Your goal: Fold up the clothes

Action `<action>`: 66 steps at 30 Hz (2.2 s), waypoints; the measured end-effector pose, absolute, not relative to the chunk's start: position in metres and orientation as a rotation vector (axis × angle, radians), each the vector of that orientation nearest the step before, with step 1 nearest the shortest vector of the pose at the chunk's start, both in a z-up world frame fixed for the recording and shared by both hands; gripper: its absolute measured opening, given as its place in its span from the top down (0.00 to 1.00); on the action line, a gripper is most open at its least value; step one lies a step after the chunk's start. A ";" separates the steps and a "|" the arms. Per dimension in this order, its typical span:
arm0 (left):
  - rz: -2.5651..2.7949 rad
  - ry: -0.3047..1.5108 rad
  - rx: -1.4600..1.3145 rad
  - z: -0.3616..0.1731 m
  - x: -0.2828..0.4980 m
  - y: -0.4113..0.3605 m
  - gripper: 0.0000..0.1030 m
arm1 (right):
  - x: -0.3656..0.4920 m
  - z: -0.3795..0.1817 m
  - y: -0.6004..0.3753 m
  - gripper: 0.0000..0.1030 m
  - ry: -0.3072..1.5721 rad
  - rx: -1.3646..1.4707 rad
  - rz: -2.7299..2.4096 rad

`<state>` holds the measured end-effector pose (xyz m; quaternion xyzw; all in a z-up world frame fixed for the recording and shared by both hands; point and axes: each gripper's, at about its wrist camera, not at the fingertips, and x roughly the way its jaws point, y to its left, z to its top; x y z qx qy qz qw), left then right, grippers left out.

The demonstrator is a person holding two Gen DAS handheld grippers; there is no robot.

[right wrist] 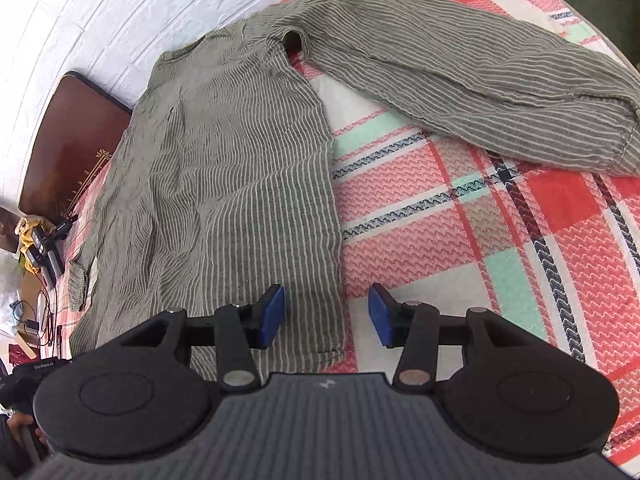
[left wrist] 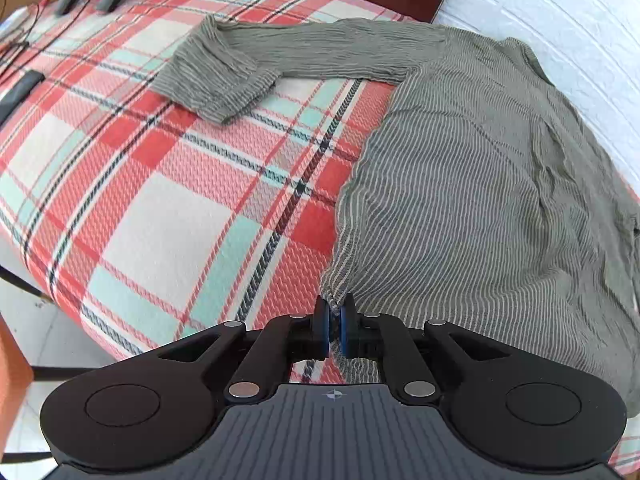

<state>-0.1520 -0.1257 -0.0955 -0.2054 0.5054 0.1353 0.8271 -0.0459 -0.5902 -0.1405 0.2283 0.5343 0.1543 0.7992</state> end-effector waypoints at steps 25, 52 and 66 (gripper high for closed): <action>0.193 1.185 -0.312 -0.103 -0.164 -0.124 0.72 | -0.083 -0.120 -0.597 0.86 1.198 0.428 0.202; -0.094 1.247 -0.381 -0.114 -0.170 -0.178 0.91 | -0.126 -0.153 -0.511 0.50 1.329 0.757 0.487; -0.122 1.139 -0.380 -0.088 -0.145 -0.177 1.00 | -0.093 -0.101 -0.498 0.97 1.139 0.810 0.652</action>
